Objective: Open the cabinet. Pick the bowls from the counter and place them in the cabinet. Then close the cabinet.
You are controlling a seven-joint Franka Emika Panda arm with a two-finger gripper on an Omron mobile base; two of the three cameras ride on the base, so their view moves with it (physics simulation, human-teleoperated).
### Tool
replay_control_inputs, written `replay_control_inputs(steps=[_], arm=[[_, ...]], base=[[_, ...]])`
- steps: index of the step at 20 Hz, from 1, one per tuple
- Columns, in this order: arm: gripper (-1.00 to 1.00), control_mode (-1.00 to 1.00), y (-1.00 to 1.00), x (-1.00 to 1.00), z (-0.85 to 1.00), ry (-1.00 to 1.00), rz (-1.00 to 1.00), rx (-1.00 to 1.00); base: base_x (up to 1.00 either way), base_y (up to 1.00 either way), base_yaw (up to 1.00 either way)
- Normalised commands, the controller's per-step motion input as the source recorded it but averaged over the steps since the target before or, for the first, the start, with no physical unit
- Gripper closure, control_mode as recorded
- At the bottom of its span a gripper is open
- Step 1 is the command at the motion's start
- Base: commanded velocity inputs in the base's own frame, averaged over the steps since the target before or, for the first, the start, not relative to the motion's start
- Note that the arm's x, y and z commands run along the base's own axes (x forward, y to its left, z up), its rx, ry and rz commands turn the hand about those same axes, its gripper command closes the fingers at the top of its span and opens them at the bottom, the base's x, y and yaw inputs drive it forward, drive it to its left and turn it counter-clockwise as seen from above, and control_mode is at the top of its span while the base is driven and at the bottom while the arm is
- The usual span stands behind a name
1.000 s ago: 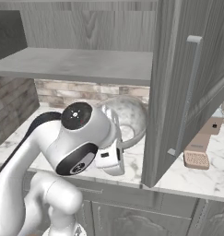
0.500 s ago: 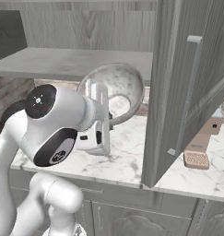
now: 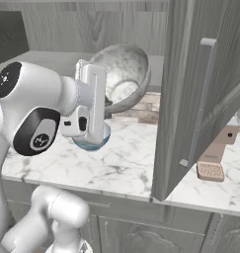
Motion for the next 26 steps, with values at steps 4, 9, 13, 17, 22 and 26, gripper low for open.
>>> replay_control_inputs(steps=[4,9,13,17,22,26], arm=[[1.0,-1.0,0.0,0.09,0.53,0.04,0.0,0.0],[1.0,-1.0,0.0,0.11,0.33,0.16,0.05,0.08],[1.0,-1.0,0.0,0.19,0.06,0.16,0.09,0.11],[1.0,-1.0,0.0,0.18,-0.01,0.01,0.07,0.08],[1.0,-1.0,0.0,0.28,-0.06,-0.05,0.04,0.05],[1.0,-1.0,0.0,0.32,-0.11,-0.13,0.02,0.04]], base=[[0.0,0.0,0.0],[0.0,0.0,0.0],[0.0,0.0,0.0],[0.0,0.0,0.0],[0.0,0.0,0.0],[0.0,0.0,0.0]])
